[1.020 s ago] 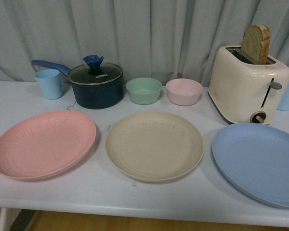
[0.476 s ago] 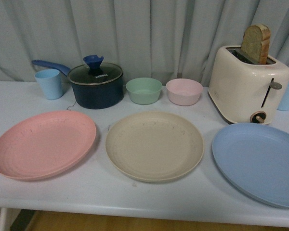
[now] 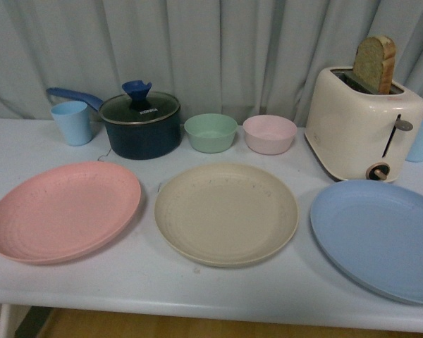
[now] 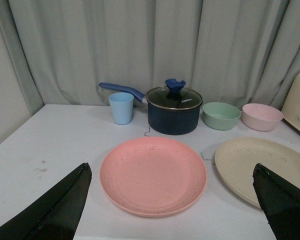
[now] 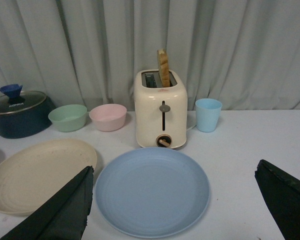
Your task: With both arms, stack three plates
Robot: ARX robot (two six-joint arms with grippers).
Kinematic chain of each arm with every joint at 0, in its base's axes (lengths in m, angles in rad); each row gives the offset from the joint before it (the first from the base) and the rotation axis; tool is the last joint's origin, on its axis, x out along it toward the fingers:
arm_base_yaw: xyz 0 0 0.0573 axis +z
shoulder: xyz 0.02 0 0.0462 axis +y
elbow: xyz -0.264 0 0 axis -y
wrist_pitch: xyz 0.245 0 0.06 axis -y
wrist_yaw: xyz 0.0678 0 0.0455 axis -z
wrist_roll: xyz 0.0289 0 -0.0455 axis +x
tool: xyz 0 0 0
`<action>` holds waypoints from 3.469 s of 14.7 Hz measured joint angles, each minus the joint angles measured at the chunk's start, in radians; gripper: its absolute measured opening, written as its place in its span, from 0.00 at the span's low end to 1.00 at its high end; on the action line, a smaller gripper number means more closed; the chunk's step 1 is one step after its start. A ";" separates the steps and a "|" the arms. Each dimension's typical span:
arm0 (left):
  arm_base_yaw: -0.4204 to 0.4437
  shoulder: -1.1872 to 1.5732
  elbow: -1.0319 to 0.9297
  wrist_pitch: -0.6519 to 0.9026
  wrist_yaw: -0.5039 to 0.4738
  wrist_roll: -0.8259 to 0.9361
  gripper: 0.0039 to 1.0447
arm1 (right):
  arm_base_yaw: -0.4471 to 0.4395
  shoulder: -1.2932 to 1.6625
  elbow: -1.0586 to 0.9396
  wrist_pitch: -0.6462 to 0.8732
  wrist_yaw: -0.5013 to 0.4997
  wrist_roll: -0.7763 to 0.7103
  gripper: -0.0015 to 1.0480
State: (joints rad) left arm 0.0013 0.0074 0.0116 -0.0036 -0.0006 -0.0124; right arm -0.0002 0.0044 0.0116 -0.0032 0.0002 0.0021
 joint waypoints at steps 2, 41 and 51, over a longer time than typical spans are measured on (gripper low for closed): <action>0.000 0.000 0.000 0.000 0.000 0.000 0.94 | 0.000 0.000 0.000 0.000 0.000 0.000 0.94; 0.000 0.000 0.000 0.000 0.000 0.000 0.94 | 0.000 0.000 0.000 0.000 0.000 0.000 0.94; 0.000 0.000 0.000 0.000 0.000 0.000 0.94 | 0.000 0.000 0.000 0.000 0.000 0.000 0.94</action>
State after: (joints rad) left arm 0.0013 0.0074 0.0116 -0.0032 -0.0006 -0.0124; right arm -0.0002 0.0044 0.0116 -0.0032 0.0002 0.0021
